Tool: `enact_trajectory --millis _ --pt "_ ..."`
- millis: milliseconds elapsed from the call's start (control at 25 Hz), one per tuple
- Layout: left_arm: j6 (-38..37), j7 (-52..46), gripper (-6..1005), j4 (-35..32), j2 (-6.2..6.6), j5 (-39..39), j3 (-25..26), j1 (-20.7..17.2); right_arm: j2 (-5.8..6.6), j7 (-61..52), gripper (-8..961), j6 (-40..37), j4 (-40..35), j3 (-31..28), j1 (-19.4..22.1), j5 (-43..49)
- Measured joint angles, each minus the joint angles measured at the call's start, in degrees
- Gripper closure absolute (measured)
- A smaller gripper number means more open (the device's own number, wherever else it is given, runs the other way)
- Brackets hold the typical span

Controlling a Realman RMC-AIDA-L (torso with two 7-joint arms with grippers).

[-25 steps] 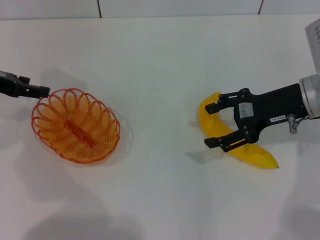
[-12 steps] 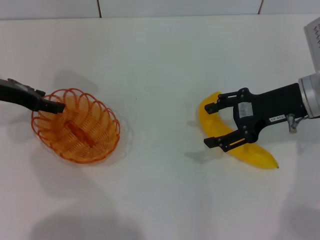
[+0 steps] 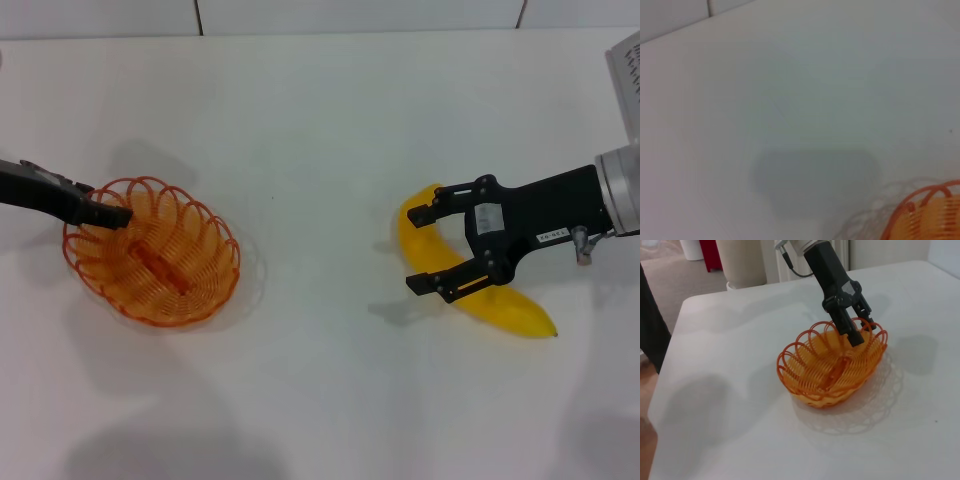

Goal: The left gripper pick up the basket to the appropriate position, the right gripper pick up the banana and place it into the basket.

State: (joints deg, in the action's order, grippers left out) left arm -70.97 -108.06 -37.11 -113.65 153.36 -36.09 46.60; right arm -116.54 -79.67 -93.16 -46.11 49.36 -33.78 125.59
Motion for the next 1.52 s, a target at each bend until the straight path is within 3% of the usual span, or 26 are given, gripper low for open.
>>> enact_trajectory --millis 480,720,800,1000,1320,1520 --pt "1.72 -0.84 386 0.02 0.01 0.01 -0.01 -0.46 0.00 0.00 63 0.17 0.50 0.04 -0.08 0.00" --pt "1.71 -0.83 619 0.02 0.05 0.00 -0.03 -0.46 0.00 0.02 63 0.23 0.61 0.04 -0.07 0.00" --pt "1.71 -0.84 829 0.02 0.23 0.00 -0.03 -0.46 0.00 0.02 63 0.25 0.61 0.04 -0.06 0.00" --pt "0.51 -0.96 868 -0.72 0.46 -0.16 -0.03 -0.43 0.00 0.03 63 0.71 0.60 0.03 0.28 0.00" --pt "-8.62 -1.13 912 -9.93 -1.23 -4.75 0.00 -0.97 0.00 0.02 64 0.97 0.58 -0.03 0.48 0.00" --pt "-9.44 -1.49 916 -10.47 -1.33 -8.03 0.42 -1.07 0.00 0.01 64 0.97 0.58 -0.05 0.42 0.00"
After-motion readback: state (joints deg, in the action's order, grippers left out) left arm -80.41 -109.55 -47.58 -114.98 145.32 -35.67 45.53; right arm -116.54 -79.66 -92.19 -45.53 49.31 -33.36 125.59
